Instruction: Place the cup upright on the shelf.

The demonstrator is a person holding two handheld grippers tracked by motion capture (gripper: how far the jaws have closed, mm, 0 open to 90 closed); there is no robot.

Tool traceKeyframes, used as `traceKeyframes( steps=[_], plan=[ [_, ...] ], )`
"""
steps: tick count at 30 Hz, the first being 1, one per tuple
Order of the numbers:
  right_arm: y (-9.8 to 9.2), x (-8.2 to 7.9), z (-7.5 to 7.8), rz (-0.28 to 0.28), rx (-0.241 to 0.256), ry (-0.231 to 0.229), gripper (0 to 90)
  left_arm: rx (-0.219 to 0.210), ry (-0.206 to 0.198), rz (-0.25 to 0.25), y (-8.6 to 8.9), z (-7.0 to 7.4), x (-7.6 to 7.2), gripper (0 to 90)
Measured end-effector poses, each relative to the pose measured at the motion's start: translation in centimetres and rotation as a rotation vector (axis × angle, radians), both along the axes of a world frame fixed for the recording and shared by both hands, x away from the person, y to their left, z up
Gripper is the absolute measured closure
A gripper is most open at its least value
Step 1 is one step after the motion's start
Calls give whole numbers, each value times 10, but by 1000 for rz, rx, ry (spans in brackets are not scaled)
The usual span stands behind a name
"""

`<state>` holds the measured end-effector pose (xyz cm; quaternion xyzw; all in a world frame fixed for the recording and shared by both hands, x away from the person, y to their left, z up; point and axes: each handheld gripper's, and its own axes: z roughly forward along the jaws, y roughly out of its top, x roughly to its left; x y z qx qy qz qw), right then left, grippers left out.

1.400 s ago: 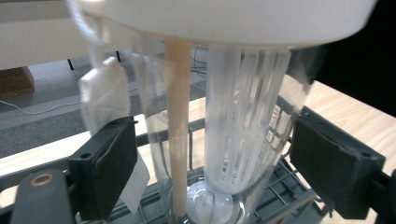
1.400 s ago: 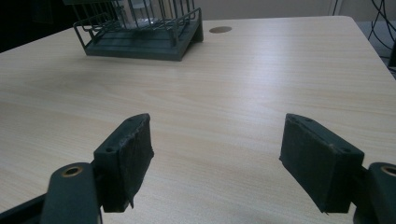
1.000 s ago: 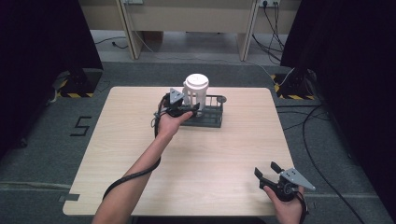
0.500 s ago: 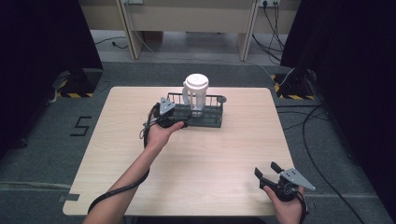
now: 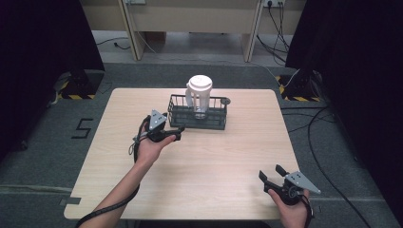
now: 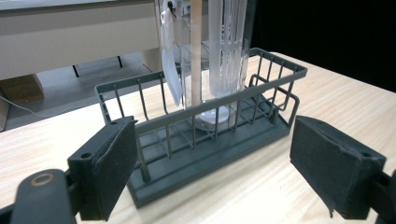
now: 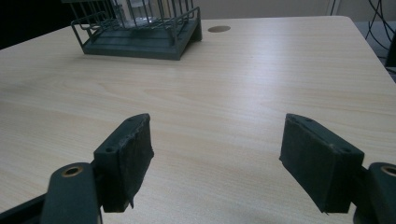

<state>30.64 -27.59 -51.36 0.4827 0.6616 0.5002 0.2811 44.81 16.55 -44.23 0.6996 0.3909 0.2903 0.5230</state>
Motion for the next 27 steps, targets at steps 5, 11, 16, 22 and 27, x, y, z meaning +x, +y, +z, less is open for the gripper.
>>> traceKeyframes(
  steps=[5, 11, 16, 22, 27],
  plan=[
    [0, 0, 0, -1, 1, 0, 256, 0, 2, 2, 9, -6, -13, 148],
    [0, 0, 0, -2, 1, 0, 256, 12, -2, 1, 20, -15, -28, 149],
    [0, 0, 0, -3, 0, 1, 256, 18, -4, 3, 29, -23, -40, 151],
    [0, 0, 0, -4, 0, 1, 256, 30, 6, 10, 41, -38, -56, 152],
    [0, 0, 0, -4, -1, 0, 256, 32, 8, 24, 49, -49, -66, 155]
  ],
)
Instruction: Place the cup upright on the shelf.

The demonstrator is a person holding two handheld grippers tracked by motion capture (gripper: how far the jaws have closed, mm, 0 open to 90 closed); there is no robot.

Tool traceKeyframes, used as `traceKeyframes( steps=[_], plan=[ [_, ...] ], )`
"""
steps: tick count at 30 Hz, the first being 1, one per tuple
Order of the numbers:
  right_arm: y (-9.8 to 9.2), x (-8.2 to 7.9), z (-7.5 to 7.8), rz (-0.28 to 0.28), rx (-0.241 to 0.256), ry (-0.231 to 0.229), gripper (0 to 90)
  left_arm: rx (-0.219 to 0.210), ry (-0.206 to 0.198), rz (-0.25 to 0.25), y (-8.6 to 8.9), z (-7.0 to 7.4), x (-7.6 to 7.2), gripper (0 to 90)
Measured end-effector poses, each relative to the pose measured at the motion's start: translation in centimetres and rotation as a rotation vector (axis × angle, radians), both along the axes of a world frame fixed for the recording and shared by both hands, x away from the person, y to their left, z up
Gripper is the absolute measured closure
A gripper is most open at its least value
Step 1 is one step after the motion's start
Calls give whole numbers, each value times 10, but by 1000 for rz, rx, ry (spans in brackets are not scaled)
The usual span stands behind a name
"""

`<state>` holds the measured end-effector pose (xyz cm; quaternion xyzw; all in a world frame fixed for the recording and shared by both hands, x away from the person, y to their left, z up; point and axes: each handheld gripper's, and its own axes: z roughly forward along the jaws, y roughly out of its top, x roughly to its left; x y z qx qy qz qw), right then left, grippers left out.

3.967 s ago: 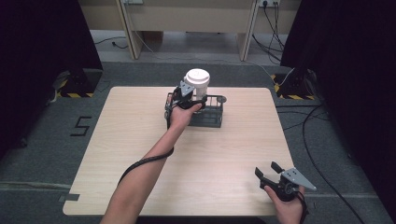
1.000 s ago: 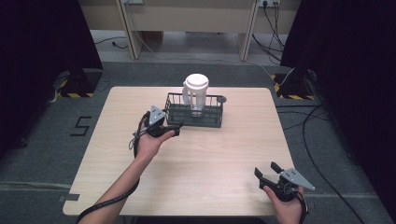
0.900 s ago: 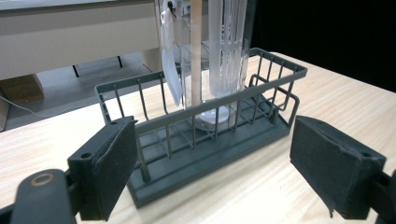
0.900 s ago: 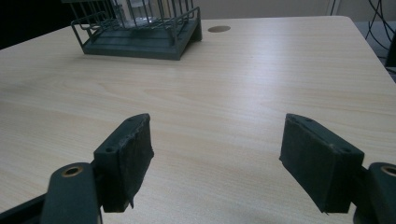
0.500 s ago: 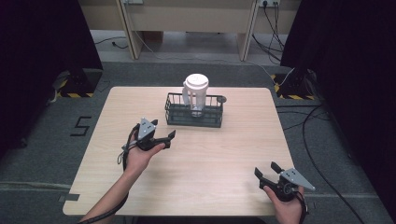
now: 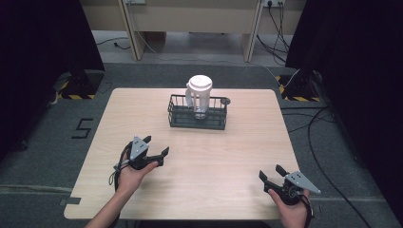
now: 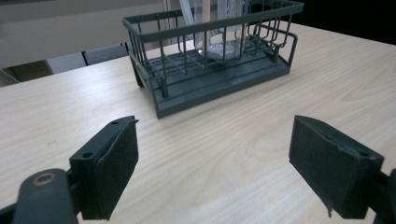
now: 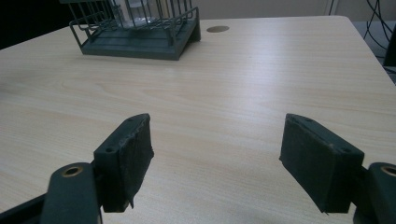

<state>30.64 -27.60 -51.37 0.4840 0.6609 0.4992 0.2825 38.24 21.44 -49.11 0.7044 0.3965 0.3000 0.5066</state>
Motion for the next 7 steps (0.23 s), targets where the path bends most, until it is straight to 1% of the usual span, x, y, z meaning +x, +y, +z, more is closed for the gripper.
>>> traceKeyframes(
  steps=[2, 6, 7],
  plan=[
    [0, 0, 0, 1, -1, 1, 256, -7, -2, 10, 1, -3, -3, 157],
    [0, 0, 0, 2, -8, -4, 255, -13, 2, 1, 0, -5, -4, 158],
    [0, 0, 0, 3, -2, 0, 254, -17, -1, 1, -1, -4, -4, 158]
  ],
)
